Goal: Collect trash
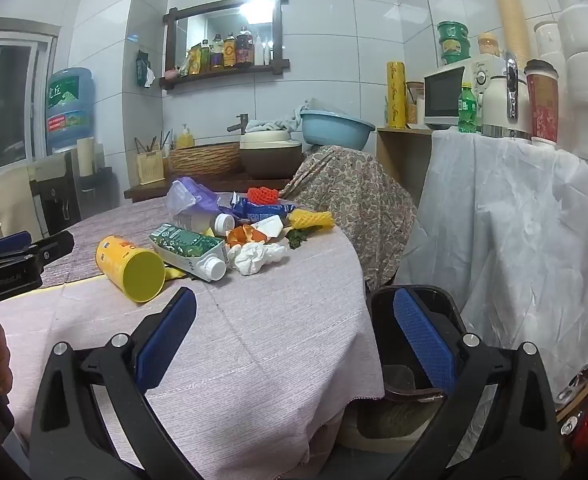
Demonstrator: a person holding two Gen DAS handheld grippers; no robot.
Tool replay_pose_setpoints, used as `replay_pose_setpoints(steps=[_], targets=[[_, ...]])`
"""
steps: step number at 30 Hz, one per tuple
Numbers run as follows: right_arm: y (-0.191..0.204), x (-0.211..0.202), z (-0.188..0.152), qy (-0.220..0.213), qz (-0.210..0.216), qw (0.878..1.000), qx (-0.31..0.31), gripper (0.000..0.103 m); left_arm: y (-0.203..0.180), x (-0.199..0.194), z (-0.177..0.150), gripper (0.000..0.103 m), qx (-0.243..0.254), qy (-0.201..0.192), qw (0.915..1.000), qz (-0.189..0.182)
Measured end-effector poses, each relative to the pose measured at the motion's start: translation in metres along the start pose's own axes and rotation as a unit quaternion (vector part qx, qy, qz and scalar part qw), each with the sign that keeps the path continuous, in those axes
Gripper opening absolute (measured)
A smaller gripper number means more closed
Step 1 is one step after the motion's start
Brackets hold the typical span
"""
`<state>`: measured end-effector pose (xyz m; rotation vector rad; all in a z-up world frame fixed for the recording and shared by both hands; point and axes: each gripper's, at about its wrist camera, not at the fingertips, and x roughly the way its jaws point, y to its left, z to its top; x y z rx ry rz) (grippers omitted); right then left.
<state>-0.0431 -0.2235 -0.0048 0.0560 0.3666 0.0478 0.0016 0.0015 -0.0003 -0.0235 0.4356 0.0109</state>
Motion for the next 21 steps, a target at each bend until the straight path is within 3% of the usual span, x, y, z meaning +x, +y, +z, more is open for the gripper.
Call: replay_pose_setpoints(steps=[3,5,21], targets=[[0.000,0.000,0.000,-0.001,0.003,1.000,0.006,0.098,0.006,0.005,0.001,0.098,-0.011,0.013,0.9998,-0.003],[0.001,0.000,0.000,-0.001,0.003,1.000,0.004,0.098,-0.003,-0.002,0.003,0.098,0.011,-0.004,0.9999,0.008],[0.001,0.001,0.000,0.002,0.003,1.000,0.001,0.098,-0.002,0.000,-0.002,0.098,0.013,-0.004,0.9999,0.007]])
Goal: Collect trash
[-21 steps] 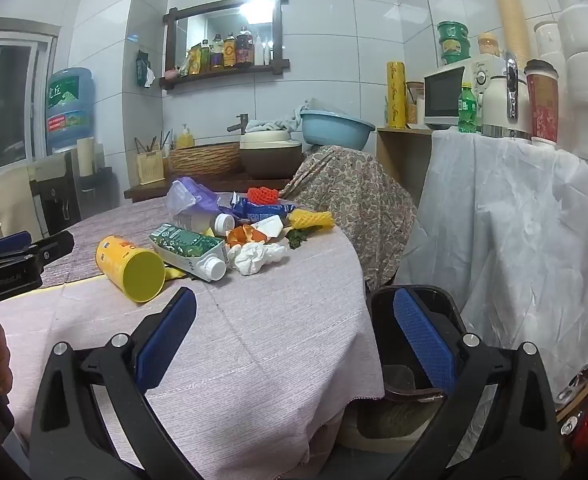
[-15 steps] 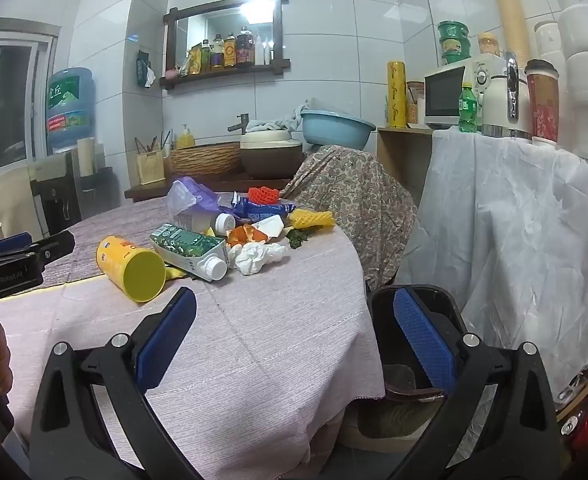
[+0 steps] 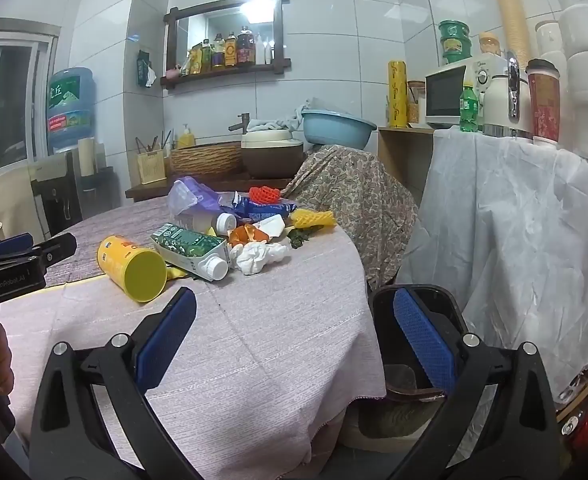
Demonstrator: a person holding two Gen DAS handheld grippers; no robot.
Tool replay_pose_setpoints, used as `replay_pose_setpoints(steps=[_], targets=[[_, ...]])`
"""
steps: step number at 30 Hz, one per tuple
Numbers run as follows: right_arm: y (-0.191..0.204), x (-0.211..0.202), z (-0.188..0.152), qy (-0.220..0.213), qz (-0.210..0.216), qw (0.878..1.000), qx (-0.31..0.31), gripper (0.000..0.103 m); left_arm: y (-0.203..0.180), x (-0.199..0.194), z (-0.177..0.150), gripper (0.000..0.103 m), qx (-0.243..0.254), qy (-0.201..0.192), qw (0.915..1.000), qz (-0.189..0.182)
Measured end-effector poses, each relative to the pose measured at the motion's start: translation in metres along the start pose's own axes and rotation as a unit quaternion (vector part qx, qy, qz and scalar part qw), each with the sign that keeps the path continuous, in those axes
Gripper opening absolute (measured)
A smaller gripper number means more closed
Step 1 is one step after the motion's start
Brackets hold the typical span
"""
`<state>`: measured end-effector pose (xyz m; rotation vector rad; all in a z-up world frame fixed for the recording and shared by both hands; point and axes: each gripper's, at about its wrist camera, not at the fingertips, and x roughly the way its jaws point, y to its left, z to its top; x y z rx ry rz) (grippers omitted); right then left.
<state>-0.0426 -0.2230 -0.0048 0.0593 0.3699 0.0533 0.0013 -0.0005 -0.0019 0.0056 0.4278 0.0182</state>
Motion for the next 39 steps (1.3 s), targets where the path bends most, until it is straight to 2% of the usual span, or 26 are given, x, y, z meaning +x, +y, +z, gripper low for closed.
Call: replay_pose_setpoints(steps=[39], targets=[[-0.0017,-0.0005,-0.0009,0.001,0.000,1.000,-0.002,0.098,0.0006,0.0021,-0.0022,0.098,0.002,0.010,0.9999,0.002]])
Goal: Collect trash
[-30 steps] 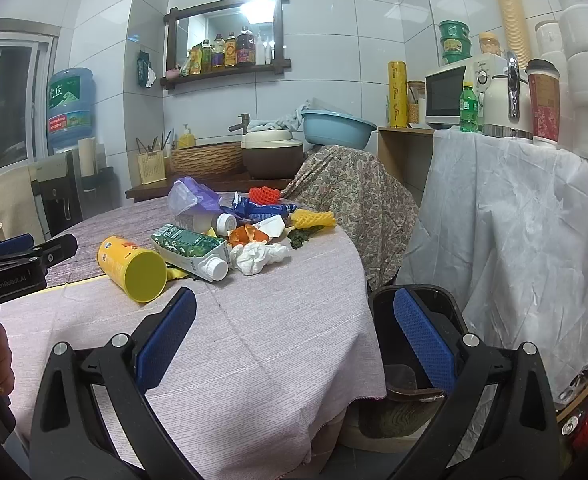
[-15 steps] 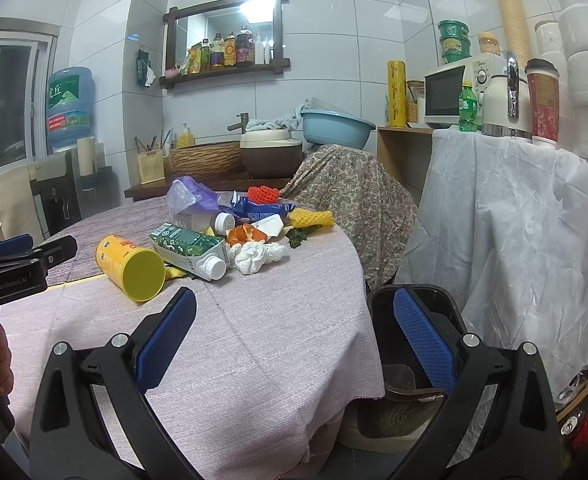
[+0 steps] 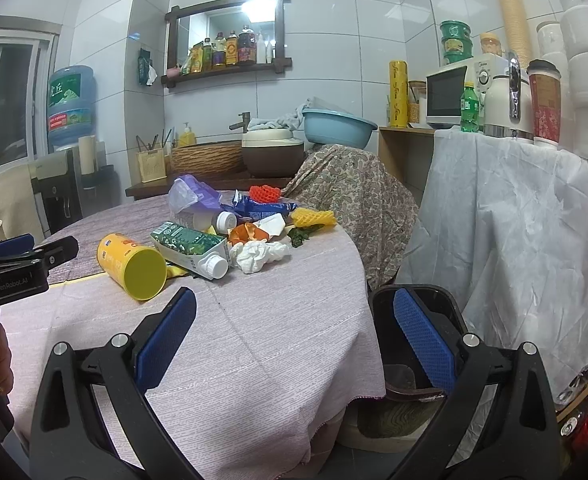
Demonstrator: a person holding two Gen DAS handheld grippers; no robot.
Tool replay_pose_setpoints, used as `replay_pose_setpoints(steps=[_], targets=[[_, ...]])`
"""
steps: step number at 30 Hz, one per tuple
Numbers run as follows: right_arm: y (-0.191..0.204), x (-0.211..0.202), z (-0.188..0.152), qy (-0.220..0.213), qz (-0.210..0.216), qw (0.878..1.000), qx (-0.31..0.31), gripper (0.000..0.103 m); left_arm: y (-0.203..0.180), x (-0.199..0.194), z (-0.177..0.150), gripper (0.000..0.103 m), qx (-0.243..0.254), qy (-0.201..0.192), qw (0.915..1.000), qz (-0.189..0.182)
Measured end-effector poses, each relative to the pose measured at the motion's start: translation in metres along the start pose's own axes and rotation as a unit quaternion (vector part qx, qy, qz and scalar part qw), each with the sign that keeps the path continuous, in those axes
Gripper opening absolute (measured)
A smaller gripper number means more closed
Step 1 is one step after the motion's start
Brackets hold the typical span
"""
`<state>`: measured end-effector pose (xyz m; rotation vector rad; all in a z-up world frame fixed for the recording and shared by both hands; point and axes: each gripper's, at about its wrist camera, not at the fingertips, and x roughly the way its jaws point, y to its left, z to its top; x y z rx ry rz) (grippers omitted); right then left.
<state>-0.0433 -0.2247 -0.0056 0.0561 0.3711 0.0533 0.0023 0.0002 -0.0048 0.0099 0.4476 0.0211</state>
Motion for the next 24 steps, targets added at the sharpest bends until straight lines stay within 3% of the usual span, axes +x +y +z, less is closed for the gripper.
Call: replay_pose_setpoints(steps=[24], targets=[[0.0032,0.0011,-0.0004,0.003,0.001,1.000,-0.002,0.098,0.0012,0.0007,-0.0017,0.098,0.002,0.005,1.0000,0.000]])
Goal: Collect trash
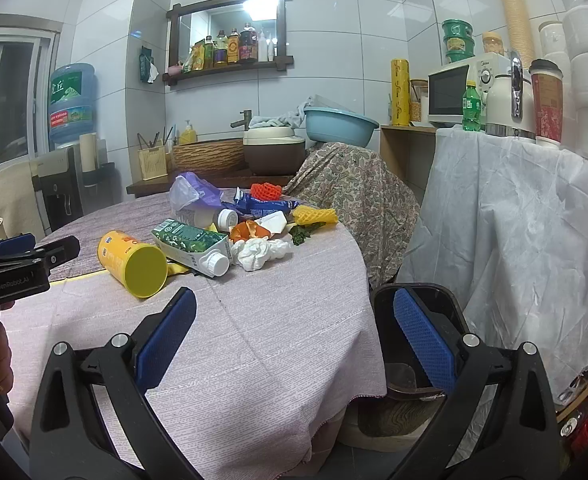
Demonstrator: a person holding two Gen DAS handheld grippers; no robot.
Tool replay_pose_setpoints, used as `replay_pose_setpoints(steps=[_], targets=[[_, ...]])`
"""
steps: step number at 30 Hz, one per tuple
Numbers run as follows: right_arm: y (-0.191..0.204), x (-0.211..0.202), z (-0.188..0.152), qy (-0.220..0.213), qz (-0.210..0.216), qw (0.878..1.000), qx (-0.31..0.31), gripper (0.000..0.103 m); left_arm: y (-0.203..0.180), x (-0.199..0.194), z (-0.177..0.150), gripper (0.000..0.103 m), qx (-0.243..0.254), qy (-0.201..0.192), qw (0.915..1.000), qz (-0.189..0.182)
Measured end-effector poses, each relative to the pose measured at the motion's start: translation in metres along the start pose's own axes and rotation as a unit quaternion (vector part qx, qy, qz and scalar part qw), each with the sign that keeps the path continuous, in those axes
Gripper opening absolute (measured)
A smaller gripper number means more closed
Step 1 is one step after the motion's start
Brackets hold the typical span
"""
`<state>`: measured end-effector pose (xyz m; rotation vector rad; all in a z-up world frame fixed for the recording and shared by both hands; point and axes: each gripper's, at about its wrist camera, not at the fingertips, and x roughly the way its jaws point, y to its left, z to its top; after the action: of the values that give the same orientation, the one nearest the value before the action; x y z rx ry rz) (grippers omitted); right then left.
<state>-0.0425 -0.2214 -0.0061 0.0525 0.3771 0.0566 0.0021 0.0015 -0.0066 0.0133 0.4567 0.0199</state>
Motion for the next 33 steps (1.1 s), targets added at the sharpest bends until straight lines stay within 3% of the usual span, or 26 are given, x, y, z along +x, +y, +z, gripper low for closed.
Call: replay_pose_setpoints(steps=[11,14,18,24,28,30,33], targets=[[0.001,0.001,-0.001,0.001,0.001,1.000,-0.002,0.098,0.001,0.001,-0.001,0.098,-0.001,0.004,1.0000,-0.003],[0.002,0.001,-0.001,0.003,0.002,1.000,-0.003,0.098,0.006,0.006,-0.002,0.098,-0.007,0.021,0.9996,-0.017],[0.003,0.004,-0.002,0.010,0.004,1.000,-0.009,0.098,0.022,0.018,-0.003,0.098,-0.036,0.059,0.9971,-0.033],[0.005,0.013,-0.007,0.025,0.001,0.999,-0.020,0.098,0.062,0.037,0.007,0.097,-0.137,0.111,0.9813,-0.078],[0.005,0.020,-0.008,0.032,0.008,0.999,-0.024,0.098,0.059,0.043,0.021,0.094,-0.133,0.110,0.9814,-0.085],[0.008,0.026,-0.007,0.036,0.032,0.998,-0.032,0.098,0.056,0.044,0.025,0.094,-0.114,0.105,0.9854,-0.069],[0.019,0.046,0.002,0.070,0.119,0.989,-0.047,0.098,0.064,0.045,0.027,0.095,-0.117,0.102,0.9858,-0.064]])
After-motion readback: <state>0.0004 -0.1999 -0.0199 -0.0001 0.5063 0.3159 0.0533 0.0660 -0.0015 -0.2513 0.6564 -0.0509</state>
